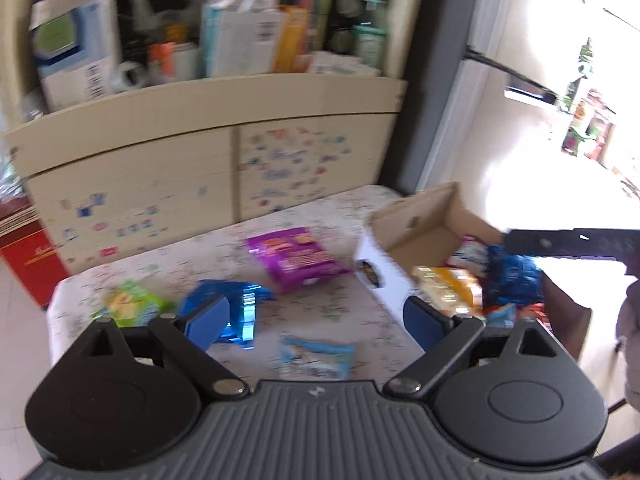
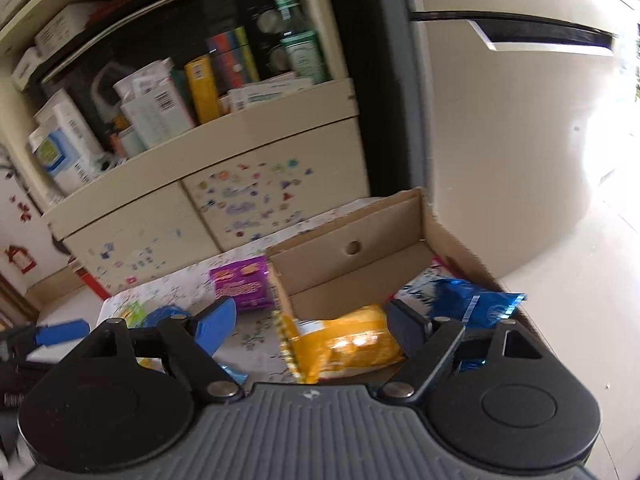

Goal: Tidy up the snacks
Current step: 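Withdraw both open tools from the box back over the table, then grasp the yellow waffle packet with the left tool while the right tool grasps the silver foil packet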

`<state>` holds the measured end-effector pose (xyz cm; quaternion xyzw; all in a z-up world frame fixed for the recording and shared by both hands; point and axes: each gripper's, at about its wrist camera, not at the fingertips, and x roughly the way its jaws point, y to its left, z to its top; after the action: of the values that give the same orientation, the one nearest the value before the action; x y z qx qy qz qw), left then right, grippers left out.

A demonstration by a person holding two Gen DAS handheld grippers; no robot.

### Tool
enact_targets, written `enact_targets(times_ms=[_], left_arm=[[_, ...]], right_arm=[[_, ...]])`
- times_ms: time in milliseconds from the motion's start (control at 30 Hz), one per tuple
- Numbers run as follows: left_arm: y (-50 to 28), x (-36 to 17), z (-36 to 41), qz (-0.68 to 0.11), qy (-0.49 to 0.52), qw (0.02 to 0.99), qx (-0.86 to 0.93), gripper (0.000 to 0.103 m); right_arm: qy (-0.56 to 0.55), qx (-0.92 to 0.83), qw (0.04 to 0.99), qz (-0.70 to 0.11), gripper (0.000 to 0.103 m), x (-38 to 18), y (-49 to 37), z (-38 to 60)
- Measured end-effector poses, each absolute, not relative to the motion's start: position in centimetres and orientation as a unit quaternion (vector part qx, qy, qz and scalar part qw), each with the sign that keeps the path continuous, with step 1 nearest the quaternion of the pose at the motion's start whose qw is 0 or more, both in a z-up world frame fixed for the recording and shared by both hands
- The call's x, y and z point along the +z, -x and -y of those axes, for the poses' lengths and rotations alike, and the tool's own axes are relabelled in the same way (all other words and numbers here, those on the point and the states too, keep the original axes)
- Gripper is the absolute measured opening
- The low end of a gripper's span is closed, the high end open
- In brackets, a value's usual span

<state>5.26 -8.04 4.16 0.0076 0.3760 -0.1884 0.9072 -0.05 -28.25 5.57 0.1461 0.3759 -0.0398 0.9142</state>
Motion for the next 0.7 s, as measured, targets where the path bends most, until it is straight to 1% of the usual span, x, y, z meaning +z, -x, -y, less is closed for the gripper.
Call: enact_targets(times_ms=[333,533,700], left_arm=[[-6.8,2.6,3.9,-0.404,-0.014,0.904,-0.14,0.094],[-8.2,0.3,1.6,-0.445,0.001,0.89,-0.1,0.094],[-9.5,-2.2,0.1,-0.483,0.029,0.873,-0.061,0.094]], right_arm=[[-0.1,0.04,0.91,-0.4,0.087,4.1,-1.1,22.9],[-0.078,0.077,0.9,-0.423,0.086,2.7,-1.5,20.2],[-0.063,0.112,0.887,-0.445,0.08,1.1,-1.9,17.9]])
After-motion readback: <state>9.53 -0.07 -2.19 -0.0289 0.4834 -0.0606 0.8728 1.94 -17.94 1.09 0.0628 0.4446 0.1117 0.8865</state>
